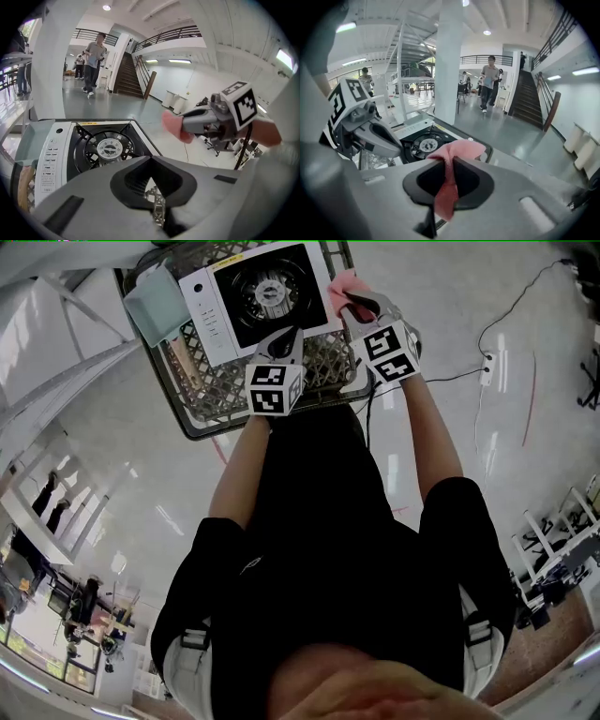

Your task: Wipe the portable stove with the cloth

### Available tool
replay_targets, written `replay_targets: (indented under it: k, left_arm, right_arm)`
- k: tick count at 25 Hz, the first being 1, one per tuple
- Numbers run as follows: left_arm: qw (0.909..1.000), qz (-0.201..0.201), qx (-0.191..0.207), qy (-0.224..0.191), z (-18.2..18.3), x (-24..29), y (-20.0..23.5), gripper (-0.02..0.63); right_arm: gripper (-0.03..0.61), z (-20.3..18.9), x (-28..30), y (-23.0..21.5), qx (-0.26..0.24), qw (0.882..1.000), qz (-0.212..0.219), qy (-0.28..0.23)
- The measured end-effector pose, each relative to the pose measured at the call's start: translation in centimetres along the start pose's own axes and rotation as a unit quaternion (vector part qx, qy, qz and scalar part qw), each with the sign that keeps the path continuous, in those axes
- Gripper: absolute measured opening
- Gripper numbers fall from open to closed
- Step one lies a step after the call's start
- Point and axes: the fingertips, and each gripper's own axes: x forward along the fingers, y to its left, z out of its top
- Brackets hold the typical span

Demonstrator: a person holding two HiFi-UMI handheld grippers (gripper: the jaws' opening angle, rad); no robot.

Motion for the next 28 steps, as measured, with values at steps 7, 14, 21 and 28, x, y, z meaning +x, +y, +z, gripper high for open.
replay_targets:
  k: [7, 14, 21, 28]
  left_arm:
    - [0.9996, 0.024, -0.018, 0.002, 1.3, 1.6, 1.2, 0.000]
    - [0.9982, 0.056, -0.023, 0.000, 2.3, 2.0, 3.1, 0.000]
    - [0.9963, 0.081, -0.029, 0.005, 1.9, 1.3, 4.3, 0.000]
    - [0.9954, 0.086, -0.039, 0.014, 1.3, 1.1, 4.5, 0.000]
  right_arm:
    - [0.040, 2.7, 5.3, -6.4, -0.017, 1.000, 0.013, 0.000]
    - [0.041, 3.3, 10.1, -7.9, -0.041, 0.998, 0.037, 0.022]
    - [0.043, 3.6, 13.9, -8.8, -0.011, 0.997, 0.070, 0.024]
    - [0.056, 2.2, 15.8, -7.8, 0.004, 0.992, 0.111, 0.055]
